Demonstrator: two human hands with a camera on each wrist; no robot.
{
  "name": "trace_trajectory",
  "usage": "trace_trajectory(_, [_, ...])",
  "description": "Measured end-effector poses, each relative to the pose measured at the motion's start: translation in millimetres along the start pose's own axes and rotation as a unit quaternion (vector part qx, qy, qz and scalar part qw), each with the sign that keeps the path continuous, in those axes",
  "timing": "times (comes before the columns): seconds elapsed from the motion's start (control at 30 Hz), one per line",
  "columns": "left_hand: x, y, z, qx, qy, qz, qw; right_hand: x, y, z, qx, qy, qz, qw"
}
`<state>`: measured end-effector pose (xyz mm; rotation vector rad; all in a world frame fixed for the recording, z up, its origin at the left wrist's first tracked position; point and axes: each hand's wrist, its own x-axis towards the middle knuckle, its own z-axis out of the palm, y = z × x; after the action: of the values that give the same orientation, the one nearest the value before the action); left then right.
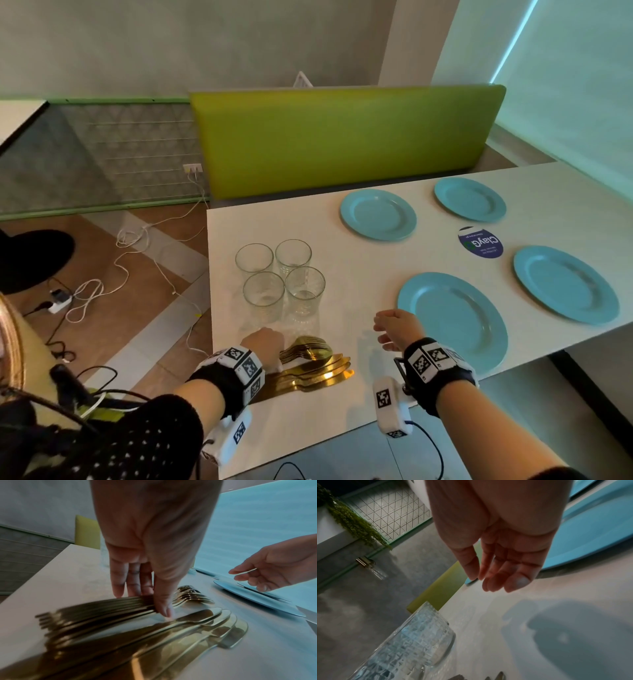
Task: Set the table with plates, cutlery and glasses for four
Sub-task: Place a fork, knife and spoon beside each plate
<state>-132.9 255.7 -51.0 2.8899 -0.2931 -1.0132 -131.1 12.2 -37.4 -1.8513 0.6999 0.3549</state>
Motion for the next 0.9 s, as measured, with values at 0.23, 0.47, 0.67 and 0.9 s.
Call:
trace_trajectory(0.23, [-0.3,7.4,-1.6,-0.002,-0.019,0.004,1.0,-3.3,-1.4,-4.5,-0.006,0.01,0.001,1.0])
trace_trajectory(0.47, [7.2,11.3,-2.7,0.018,-0.009,0.013,1.0,-4.6,-8.3,-11.7,0.001,0.011,-0.001,1.0])
trace_trajectory(0.67, [6.6,31.2,-23.8,-0.011,0.005,0.051,0.999,-7.4,-7.3,-15.9,0.002,0.015,-0.001,1.0])
trace_trajectory(0.9, [15.7,79.4,-59.7,-0.139,0.018,0.109,0.984,-13.3,-23.4,-24.1,0.007,-0.039,-0.01,0.999])
